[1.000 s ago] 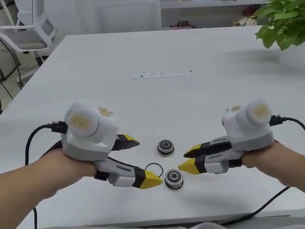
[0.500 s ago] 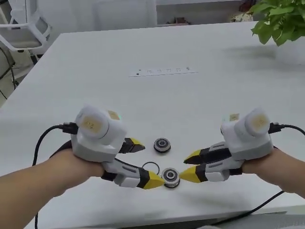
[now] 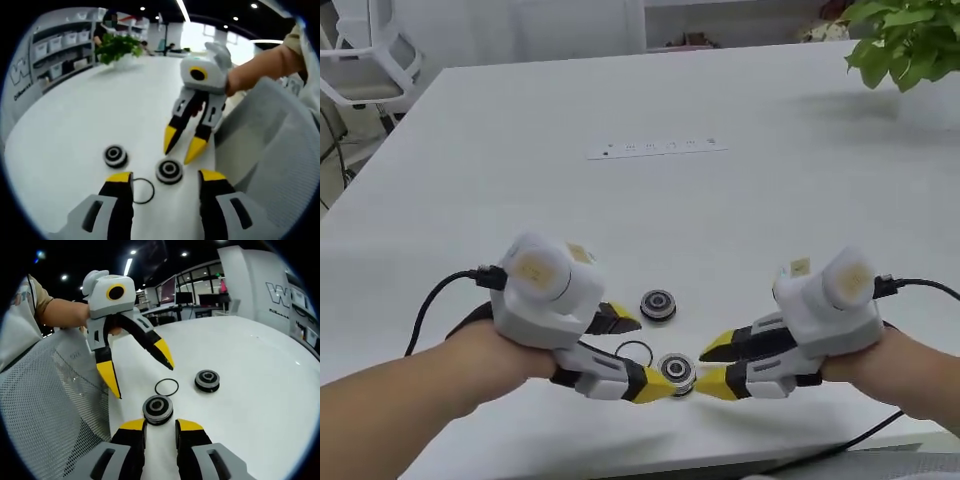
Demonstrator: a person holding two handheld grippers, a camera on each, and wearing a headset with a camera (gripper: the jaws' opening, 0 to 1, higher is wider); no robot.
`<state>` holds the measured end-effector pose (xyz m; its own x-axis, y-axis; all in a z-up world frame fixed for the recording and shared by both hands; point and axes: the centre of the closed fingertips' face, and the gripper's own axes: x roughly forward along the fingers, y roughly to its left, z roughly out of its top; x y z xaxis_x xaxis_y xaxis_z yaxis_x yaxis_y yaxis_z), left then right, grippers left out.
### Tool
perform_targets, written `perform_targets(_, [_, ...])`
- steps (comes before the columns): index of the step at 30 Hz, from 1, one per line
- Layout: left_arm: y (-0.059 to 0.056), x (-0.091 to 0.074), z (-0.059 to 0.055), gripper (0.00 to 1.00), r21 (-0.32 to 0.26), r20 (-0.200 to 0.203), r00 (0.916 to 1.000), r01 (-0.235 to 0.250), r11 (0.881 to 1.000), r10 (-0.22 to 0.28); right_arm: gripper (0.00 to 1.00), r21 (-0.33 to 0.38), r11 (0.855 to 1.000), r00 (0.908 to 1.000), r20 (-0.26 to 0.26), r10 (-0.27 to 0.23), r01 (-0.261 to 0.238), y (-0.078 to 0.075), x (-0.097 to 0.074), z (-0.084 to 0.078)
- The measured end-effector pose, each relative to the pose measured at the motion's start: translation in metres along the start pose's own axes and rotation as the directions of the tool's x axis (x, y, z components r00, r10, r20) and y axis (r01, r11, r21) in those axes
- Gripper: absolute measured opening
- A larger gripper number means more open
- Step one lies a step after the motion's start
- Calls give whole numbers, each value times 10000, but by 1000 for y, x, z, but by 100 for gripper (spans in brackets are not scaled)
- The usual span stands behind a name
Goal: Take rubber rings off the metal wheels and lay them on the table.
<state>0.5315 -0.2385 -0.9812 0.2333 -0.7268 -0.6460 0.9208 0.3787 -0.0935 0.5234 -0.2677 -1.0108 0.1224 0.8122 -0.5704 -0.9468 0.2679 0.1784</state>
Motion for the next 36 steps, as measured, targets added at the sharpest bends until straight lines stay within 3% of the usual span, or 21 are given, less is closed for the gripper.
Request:
perform_targets(22, [-15,22,-6,29,152,-247,9985,493,9987,-489,13,-121,9999,9999,127,6,-5,2,8,-4])
perform_targets(27, [-14,24,-4,23,348,-181,9990,413,9985,-407,13,-142,9999,9998,191,-49,52,2,8,-4])
perform_targets(31, [-11,24,-4,19,128,-82,9996,262,9996,-261,13,-141,9999,9997,249,-89,92,3,8,-4])
perform_targets(36, [-9,25,-5,15,579,-94,10000,-8,9983,13,12,-147,9998,9994,314,-157,162,2,8,-4])
